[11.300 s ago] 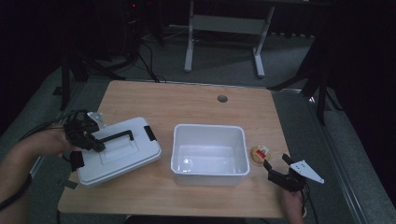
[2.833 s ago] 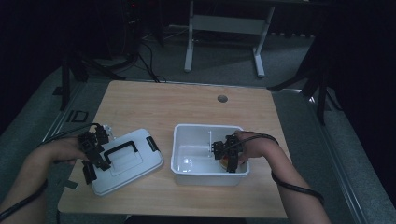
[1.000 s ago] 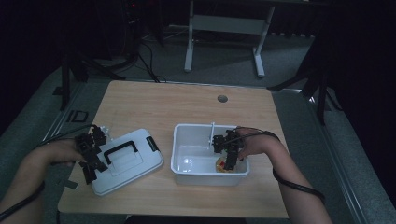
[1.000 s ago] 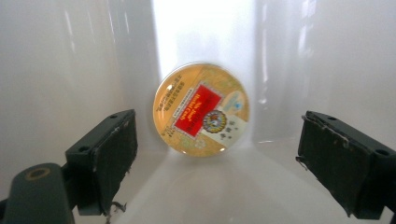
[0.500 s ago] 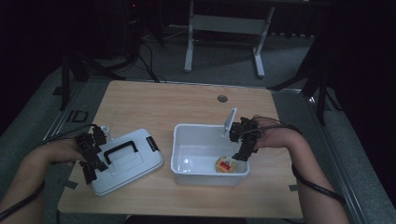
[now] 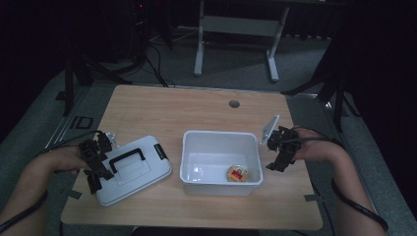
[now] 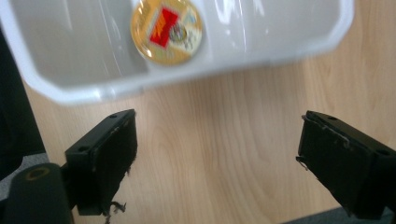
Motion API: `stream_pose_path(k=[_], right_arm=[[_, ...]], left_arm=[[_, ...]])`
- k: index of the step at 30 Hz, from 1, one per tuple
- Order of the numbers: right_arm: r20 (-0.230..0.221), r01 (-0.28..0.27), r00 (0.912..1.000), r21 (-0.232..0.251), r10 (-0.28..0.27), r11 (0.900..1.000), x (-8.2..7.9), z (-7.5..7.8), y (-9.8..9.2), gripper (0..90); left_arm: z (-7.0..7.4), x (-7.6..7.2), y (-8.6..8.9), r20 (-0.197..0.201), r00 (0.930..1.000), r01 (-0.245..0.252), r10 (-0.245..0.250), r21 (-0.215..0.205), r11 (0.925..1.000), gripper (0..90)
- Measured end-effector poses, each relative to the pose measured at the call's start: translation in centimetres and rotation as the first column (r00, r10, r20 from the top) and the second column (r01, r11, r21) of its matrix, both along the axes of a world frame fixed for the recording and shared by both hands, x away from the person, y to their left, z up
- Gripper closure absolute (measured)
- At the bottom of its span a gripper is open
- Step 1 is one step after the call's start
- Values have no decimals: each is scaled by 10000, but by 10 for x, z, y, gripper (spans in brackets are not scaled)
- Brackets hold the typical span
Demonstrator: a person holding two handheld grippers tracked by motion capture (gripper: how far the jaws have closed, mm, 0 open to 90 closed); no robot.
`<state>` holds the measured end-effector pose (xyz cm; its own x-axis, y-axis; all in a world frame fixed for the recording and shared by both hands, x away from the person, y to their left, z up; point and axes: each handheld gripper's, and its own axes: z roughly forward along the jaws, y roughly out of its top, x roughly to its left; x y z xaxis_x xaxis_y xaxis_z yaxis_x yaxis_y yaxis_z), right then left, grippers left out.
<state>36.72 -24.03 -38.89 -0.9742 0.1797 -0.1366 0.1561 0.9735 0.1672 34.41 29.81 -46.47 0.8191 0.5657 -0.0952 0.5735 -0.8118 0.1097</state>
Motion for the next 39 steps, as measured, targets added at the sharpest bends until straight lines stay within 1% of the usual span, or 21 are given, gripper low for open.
stream_pose_path(k=[2,3,4,5,7,9,11,13,15,17,21,23,26,29,31,33,35,36,37,38,39], right_arm=[[40,238,9997,41,-238,9997,0,-4,-7,112],[22,277,9996,100,-277,9996,0,-8,-11,112],[22,277,9996,100,-277,9996,0,-8,-11,112],[-96,326,9994,220,-324,9992,-1,-14,-19,114],[-46,282,9996,232,-281,9993,-3,-21,-26,115],[-198,366,9992,270,-361,9990,-4,-28,-32,128],[-227,498,9985,252,-492,9984,-3,-35,-39,128],[-270,687,9973,199,-682,9974,-4,-40,-43,128],[-397,791,9962,299,-779,9964,-4,-44,-46,128],[-395,781,9963,321,-768,9964,-5,-50,-50,130],[-632,963,9936,398,-937,9946,-7,-60,-55,132],[-690,1073,9922,419,-1042,9933,-7,-65,-57,132],[-741,1149,9909,368,-1120,9927,-8,-69,-59,131],[-788,1161,9906,540,-1116,9918,-9,-69,-60,132],[-802,1171,9904,542,-1126,9916,-9,-70,-60,132],[-850,1193,9898,538,-1145,9914,-10,-70,-59,132],[-843,1178,9900,513,-1132,9917,-10,-71,-59,132],[-848,1138,9904,522,-1091,9921,-10,-72,-59,133],[-881,1108,9905,519,-1059,9925,-10,-72,-58,133],[-897,1093,9905,504,-1045,9927,-10,-73,-58,134],[-917,1101,9902,494,-1052,9927,-10,-74,-58,134]], left_arm=[[-1,0,1,11,10000,-72,72,-39,10000,168],[-1,0,2,36,9999,-148,149,-140,9998,168],[-1,0,2,36,9999,-148,149,-140,9998,167],[-1,0,2,108,9998,-155,157,-171,9997,167],[0,0,3,113,9997,-195,198,-281,9994,168],[-1,-1,3,141,9998,-168,171,-189,9997,167],[-1,-1,3,122,9998,-171,173,-202,9997,168],[-3,-1,4,104,9998,-137,138,-143,9998,168],[-4,-1,4,85,9999,-144,145,-153,9998,168],[-5,-1,5,43,9998,-192,193,-214,9996,167],[-8,-1,6,115,9996,-267,271,-329,9991,167],[-9,-2,6,82,9997,-211,213,-273,9994,167],[-10,-3,6,86,9999,-138,140,-206,9997,167],[-11,-5,5,202,9997,124,-120,-197,9997,168],[-11,-6,4,320,9994,-85,90,-178,9998,170],[-12,-7,4,453,9990,24,-21,-57,10000,203],[-12,-7,3,434,9990,76,-74,-44,10000,261],[-13,-7,3,429,9989,179,-176,-68,9998,261],[-13,-6,2,392,9991,187,-184,-62,9998,305],[-13,-6,2,382,9989,258,-256,-34,9997,323],[-14,-6,1,461,9983,360,-361,35,9993,337]])
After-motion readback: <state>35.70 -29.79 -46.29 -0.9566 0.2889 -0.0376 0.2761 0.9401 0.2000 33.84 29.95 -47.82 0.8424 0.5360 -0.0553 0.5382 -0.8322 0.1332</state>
